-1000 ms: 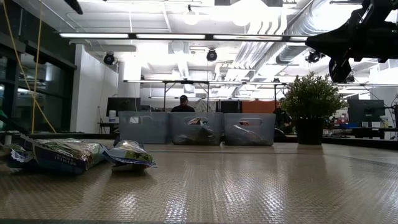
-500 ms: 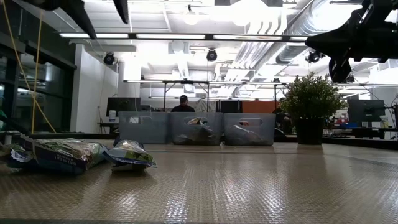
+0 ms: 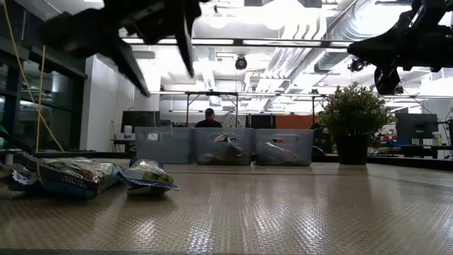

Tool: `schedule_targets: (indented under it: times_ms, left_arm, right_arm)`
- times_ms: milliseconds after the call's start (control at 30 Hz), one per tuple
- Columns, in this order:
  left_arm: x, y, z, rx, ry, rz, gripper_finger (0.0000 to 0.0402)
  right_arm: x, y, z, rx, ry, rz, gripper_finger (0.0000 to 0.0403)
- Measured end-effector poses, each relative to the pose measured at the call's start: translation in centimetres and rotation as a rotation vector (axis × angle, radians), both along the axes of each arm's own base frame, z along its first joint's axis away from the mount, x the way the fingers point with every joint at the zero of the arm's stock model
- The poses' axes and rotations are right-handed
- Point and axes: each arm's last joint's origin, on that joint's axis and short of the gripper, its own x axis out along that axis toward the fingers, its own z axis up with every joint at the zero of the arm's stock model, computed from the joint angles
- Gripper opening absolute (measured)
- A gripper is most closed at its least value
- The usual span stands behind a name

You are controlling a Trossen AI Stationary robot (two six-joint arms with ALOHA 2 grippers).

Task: Pick and place Granola Bars by type
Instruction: Put the blue granola bar into the left black bin

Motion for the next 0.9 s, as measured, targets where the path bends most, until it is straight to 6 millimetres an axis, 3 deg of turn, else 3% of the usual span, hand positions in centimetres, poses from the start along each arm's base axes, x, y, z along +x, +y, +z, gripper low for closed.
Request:
schedule_targets:
  times_ms: [200, 533, 900]
  left_arm:
    - [1.0, -0.6, -1.7, -0.048, 0.018, -0.015, 0.0197]
    - [1.5, -1.2, -3.1, -0.142, 0.085, -0.047, 0.0195]
    - [2.1, -0.3, -4.2, -0.147, 0.134, -0.047, 0.0195]
  right_arm:
    - [0.0, 0.0, -0.1, 0.0, 0.006, 0.0, 0.0]
    - [0.0, 0.0, 0.0, 0.0, 0.003, 0.0, 0.0]
    - [0.0, 0.0, -0.1, 0.0, 0.012, 0.0, 0.0]
